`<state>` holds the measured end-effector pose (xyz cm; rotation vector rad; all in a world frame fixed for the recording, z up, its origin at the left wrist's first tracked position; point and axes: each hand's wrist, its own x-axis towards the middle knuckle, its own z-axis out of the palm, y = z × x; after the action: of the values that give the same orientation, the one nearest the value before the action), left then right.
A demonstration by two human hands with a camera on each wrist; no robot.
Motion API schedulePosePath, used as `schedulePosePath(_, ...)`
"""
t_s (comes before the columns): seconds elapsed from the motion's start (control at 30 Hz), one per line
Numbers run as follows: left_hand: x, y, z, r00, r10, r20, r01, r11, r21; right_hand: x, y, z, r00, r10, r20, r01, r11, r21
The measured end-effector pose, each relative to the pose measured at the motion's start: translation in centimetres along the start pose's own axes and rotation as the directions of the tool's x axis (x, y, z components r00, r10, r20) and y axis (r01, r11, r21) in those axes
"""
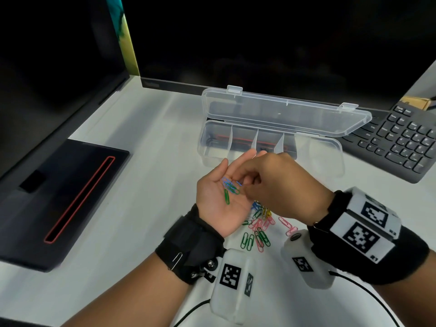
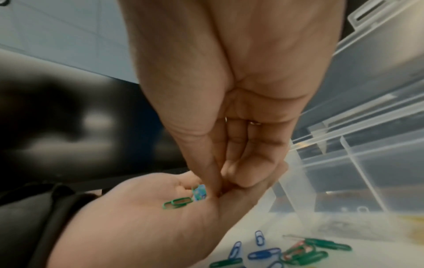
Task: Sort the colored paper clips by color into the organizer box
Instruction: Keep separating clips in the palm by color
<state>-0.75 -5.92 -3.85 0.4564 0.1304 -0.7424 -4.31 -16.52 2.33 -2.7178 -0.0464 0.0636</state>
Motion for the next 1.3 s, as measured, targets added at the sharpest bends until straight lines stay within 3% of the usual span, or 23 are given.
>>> schedulePosePath(0.13, 0.5, -0.2, -0.5, 0.999, -0.011, -0.037, 0.009, 0.999, -0.037, 0.2, 0.2, -0.3, 0.999, 0.044, -0.006, -0.042, 0.979, 0.198)
schedulePosePath(0.27, 0.6, -0.3, -0.7, 0.999, -0.027, -0.045, 0.026, 0.999, -0.024, 0.8, -0.1, -0.1, 0.992, 0.099, -0.080, -0.079, 0.972, 0.220)
schedulePosePath(0.43, 0.6, -0.2, -0.6, 0.998, -0.066, 0.000, 0.066, 0.998, 0.016, 1.1, -0.7, 0.0, 0.997, 0.058, -0.046, -0.053, 0.995, 0.088)
schedulePosePath(0.63, 0.8, -0.1, -1.1, 0.996, -0.080, -0.038, 0.079, 0.997, -0.019, 1.4, -0.8, 0.2, 0.998, 0.051, 0.034, -0.053, 0.995, 0.080)
schedulePosePath(0.9, 0.7, -0.1, -1.1, 0.987, -0.122, -0.107, 0.121, 0.992, -0.020, 1.7, -1.3, 1.7, 0.998, 0.055, -0.012, -0.056, 0.985, -0.163)
schedulePosePath(1.03, 0.6, -0.1, -1.0, 0.991, -0.093, -0.094, 0.089, 0.995, -0.038, 1.2, -0.9, 1.3, 0.998, 0.059, -0.017, -0.058, 0.996, 0.071)
schedulePosePath(1.13, 0.8, -0.1, -1.1, 0.999, -0.041, -0.021, 0.040, 0.999, -0.030, 1.0, -0.1, 0.5, 0.988, 0.152, -0.005, -0.137, 0.907, 0.397)
schedulePosePath(1.2, 0.8, -0.1, -0.9, 1.000, -0.008, -0.011, 0.008, 1.000, -0.010, 0.9, 0.2, 0.0, 0.981, 0.191, 0.035, -0.169, 0.750, 0.640)
schedulePosePath(1.3, 1.0, -0.1, -1.0, 0.998, 0.029, -0.057, -0.032, 0.998, -0.051, 0.6, 0.7, -0.1, 0.973, 0.221, 0.070, -0.173, 0.490, 0.855)
